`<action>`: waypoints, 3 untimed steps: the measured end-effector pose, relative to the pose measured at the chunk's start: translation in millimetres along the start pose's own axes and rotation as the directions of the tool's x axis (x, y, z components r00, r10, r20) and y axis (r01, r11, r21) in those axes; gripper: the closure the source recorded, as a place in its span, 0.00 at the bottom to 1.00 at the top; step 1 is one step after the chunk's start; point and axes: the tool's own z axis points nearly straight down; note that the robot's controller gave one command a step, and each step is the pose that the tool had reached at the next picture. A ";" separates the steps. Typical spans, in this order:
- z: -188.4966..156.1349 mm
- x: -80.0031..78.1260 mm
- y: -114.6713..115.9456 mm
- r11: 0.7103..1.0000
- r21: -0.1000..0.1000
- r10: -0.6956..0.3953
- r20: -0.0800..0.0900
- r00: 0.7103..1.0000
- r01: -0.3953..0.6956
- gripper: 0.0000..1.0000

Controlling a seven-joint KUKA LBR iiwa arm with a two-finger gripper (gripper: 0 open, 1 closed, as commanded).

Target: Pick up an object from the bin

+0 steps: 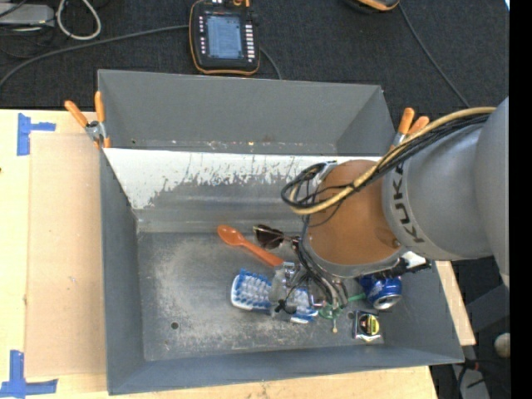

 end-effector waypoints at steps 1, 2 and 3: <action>-21.9 -7.3 10.2 1.000 -0.001 -0.024 0.001 1.000 0.024 1.00; -121.4 5.1 0.2 1.000 0.001 0.003 -0.009 1.000 -0.003 1.00; -51.0 -7.9 15.5 1.000 0.002 -0.004 -0.011 1.000 0.004 1.00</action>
Offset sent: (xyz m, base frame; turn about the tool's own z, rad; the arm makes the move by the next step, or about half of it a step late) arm -0.0049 -0.0027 0.1453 0.0141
